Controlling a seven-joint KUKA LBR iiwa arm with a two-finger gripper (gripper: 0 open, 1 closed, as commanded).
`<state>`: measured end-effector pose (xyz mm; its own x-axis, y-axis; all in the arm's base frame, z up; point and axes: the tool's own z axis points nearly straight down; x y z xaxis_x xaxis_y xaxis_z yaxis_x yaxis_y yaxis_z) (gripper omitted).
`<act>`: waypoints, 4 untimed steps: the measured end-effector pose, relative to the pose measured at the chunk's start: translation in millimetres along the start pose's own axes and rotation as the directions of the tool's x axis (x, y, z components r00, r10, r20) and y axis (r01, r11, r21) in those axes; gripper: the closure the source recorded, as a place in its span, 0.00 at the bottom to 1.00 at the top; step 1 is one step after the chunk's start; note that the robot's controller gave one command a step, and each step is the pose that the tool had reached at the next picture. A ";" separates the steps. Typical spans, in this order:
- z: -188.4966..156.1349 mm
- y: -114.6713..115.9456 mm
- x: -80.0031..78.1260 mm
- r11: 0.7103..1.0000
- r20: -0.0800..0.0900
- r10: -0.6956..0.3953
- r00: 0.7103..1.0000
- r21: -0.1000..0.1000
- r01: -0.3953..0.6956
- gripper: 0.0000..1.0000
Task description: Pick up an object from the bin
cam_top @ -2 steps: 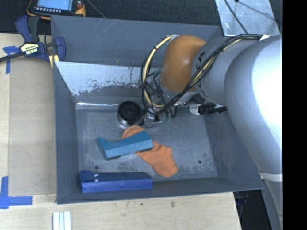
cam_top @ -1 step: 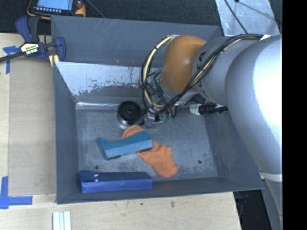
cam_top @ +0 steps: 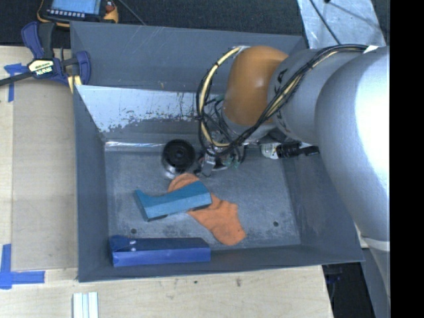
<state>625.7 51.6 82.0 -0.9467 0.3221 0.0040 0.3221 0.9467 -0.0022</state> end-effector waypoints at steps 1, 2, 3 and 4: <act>-21.4 -0.6 0.8 1.000 -0.003 0.000 1.000 0.001 0.000 1.00; -42.1 0.1 -1.2 1.000 0.004 0.000 1.000 -0.002 0.000 1.00; -55.1 0.2 -1.9 1.000 0.009 -0.001 1.000 -0.004 0.001 1.00; -63.7 0.0 -1.7 1.000 0.008 -0.001 1.000 -0.004 0.001 1.00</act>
Offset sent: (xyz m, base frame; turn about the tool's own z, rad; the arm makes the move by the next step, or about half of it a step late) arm 0.0001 0.0001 0.0361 0.0000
